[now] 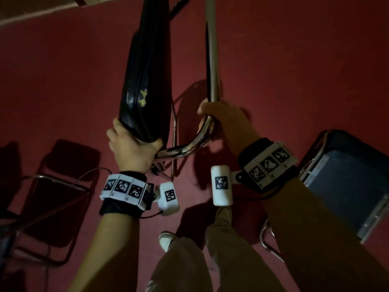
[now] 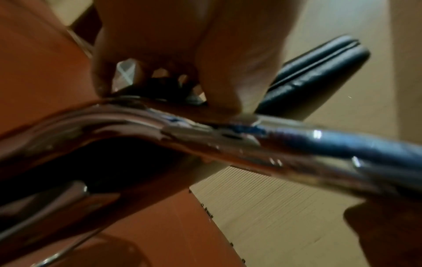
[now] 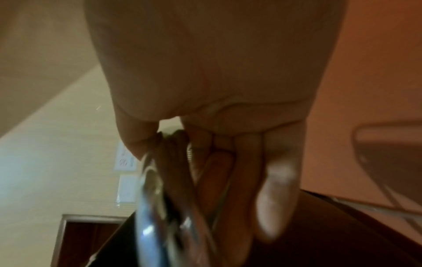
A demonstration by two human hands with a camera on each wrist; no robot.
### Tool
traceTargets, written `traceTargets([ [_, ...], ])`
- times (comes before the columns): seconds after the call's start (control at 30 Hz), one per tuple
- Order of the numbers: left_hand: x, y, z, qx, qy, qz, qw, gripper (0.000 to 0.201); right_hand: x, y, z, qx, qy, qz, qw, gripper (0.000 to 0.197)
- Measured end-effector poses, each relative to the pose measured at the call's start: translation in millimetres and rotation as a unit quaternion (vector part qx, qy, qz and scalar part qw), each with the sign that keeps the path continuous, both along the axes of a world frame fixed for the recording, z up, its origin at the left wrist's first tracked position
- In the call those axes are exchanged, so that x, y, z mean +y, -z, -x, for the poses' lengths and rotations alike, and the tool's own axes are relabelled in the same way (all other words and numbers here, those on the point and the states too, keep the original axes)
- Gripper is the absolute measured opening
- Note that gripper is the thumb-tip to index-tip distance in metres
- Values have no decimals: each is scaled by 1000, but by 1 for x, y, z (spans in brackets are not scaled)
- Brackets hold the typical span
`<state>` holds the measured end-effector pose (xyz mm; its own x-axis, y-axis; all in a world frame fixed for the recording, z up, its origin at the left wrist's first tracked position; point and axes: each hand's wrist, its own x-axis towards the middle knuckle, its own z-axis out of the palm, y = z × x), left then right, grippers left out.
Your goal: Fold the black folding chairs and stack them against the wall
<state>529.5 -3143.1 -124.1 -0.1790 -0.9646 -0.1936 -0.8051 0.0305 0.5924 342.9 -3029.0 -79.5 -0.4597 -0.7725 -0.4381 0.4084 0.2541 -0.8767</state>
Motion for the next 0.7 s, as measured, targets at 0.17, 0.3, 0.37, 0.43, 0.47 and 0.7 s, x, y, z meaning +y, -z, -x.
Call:
traceTargets([
  [0.17,-6,-6,0,-16,33,10,999,112,-9,-4,0,-69,55,37,995,37],
  [0.3,-16,-14,5,-46,79,6,996,116,-16,-3,-2,-102,89,41,990,52],
  [0.37,-19,-19,9,-62,97,8,993,116,-16,-2,1,-98,92,36,990,60],
  [0.43,-19,-24,12,-67,104,11,992,116,-15,-2,3,-98,91,34,990,64],
  [0.47,-20,-26,13,-64,105,13,992,116,-16,-2,3,-102,88,36,990,66],
  [0.7,-30,-30,10,-43,125,-7,991,135,-21,6,0,-240,69,138,959,57],
])
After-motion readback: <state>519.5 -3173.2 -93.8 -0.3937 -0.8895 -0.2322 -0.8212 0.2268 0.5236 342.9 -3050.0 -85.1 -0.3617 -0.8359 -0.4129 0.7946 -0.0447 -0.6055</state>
